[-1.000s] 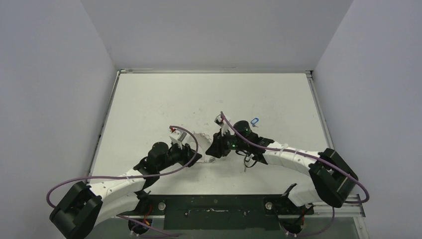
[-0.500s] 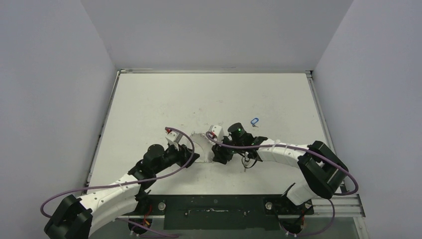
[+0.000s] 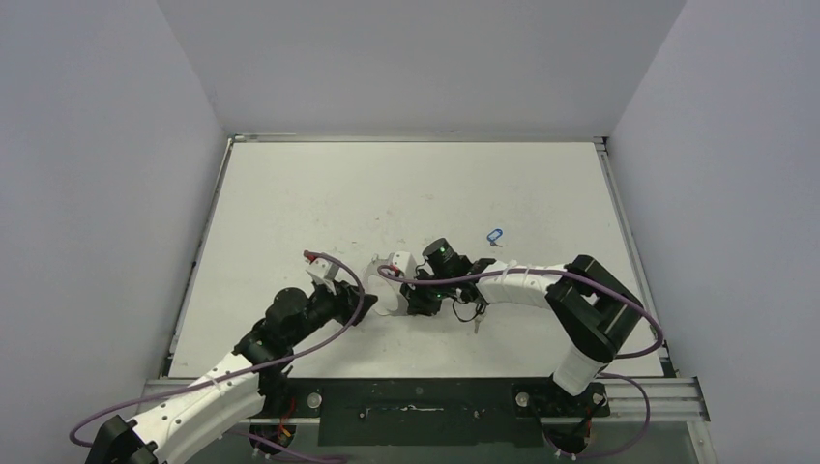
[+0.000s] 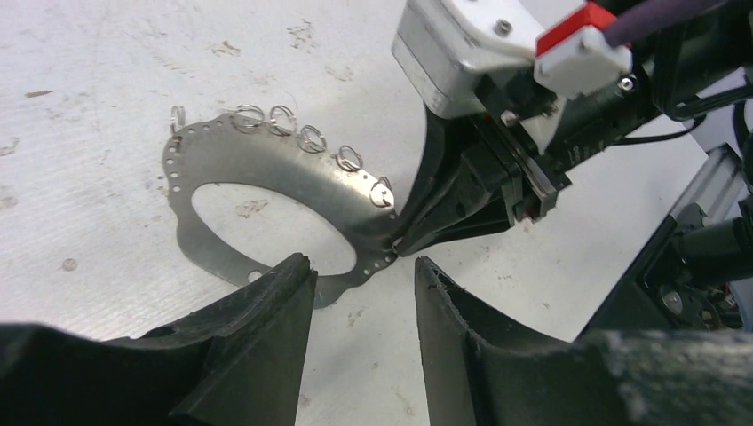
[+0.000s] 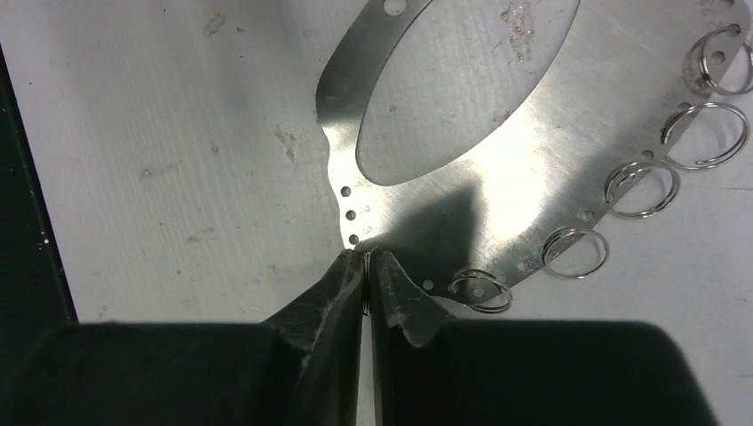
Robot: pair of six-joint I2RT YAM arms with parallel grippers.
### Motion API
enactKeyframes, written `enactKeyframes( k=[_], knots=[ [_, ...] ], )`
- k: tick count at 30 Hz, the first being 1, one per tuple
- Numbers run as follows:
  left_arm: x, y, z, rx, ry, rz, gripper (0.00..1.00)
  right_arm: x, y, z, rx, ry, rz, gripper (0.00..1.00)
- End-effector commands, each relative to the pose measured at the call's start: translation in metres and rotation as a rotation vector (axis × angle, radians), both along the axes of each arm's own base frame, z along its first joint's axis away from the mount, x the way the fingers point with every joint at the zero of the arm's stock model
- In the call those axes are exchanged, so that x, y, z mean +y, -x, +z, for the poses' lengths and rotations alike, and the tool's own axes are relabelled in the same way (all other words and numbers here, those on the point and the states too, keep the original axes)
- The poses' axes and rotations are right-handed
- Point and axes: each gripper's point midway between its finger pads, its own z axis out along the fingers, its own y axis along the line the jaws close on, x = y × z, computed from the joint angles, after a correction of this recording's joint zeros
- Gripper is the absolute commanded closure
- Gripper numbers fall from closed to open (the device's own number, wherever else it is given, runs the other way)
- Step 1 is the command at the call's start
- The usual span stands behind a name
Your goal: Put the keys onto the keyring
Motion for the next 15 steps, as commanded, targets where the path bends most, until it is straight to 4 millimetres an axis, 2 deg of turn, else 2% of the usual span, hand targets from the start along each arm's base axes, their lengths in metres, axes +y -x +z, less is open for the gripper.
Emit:
enactKeyframes(
  k=[1,2,7,9,12,15],
  knots=[
    [0.021,-0.010,-0.006,0.004,-0.051,0.125,0.58,0.013,-0.003,0.018,-0.017,-0.022,0.031,0.98],
    [0.028,-0.013,-0.008,0.013,-0.068,0.165,0.58,0.013,-0.001,0.020,-0.009,-0.022,0.029,1.00],
    [0.051,-0.027,-0.016,0.033,-0.151,0.310,0.59,0.023,0.020,0.040,0.019,-0.076,0.060,0.98],
    [0.052,-0.032,-0.016,0.023,-0.181,0.318,0.59,0.025,0.025,0.046,0.005,-0.085,0.051,0.84],
    [0.050,-0.039,-0.018,0.016,-0.230,0.311,0.56,0.020,0.021,0.057,-0.031,-0.108,-0.004,0.66],
    [0.043,-0.048,-0.020,0.026,-0.287,0.284,0.53,0.013,0.018,0.068,-0.068,-0.144,-0.056,0.56]
  ],
)
